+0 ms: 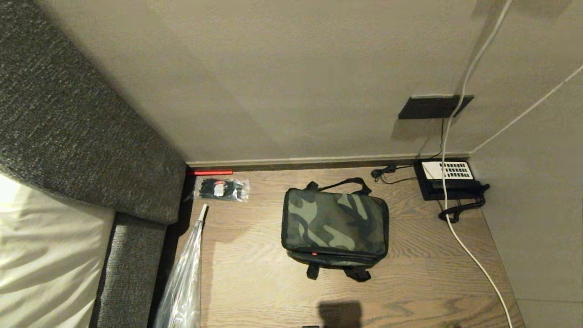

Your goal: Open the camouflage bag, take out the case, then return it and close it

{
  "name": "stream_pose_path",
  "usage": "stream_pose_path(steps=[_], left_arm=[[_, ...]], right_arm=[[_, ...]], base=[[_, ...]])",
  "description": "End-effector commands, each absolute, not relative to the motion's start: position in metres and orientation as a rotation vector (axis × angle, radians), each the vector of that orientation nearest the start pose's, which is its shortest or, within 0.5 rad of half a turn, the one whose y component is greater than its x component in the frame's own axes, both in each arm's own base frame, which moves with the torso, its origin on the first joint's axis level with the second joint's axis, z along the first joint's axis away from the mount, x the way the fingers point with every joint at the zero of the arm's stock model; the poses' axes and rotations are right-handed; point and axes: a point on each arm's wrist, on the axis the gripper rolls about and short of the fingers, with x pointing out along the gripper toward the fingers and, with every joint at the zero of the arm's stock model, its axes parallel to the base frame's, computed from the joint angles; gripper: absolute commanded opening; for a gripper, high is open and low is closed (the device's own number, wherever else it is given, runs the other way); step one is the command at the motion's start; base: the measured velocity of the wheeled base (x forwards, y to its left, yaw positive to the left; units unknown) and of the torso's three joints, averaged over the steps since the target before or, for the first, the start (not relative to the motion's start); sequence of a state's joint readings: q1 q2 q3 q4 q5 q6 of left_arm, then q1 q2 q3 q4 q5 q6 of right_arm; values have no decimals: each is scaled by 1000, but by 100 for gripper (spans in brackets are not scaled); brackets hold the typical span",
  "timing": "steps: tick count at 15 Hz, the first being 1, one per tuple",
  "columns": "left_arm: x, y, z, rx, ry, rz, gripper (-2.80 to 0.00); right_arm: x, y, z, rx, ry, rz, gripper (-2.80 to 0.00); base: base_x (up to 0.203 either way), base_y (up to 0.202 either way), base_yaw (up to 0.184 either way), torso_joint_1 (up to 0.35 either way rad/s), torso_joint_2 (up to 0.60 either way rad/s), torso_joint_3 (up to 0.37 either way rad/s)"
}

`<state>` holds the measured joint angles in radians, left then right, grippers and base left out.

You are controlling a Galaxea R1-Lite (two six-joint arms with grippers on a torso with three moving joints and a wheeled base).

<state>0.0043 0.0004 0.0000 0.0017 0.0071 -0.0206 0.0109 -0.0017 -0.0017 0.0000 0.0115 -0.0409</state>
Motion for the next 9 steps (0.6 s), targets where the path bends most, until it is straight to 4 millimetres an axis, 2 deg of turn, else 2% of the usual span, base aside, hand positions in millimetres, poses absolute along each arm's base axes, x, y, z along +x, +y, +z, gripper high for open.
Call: stream_pose_path(steps=[1,9], left_arm=[[-23,0,74,-21,3,12,-280],[-23,0,74,-23,4,13,-280]], right_arm=[[-23,0,76,-41,-8,24,-280],[-23,0,76,-41,-8,24,-280]], base=[[0,0,0,3,7,202],[0,0,0,5,4,200]])
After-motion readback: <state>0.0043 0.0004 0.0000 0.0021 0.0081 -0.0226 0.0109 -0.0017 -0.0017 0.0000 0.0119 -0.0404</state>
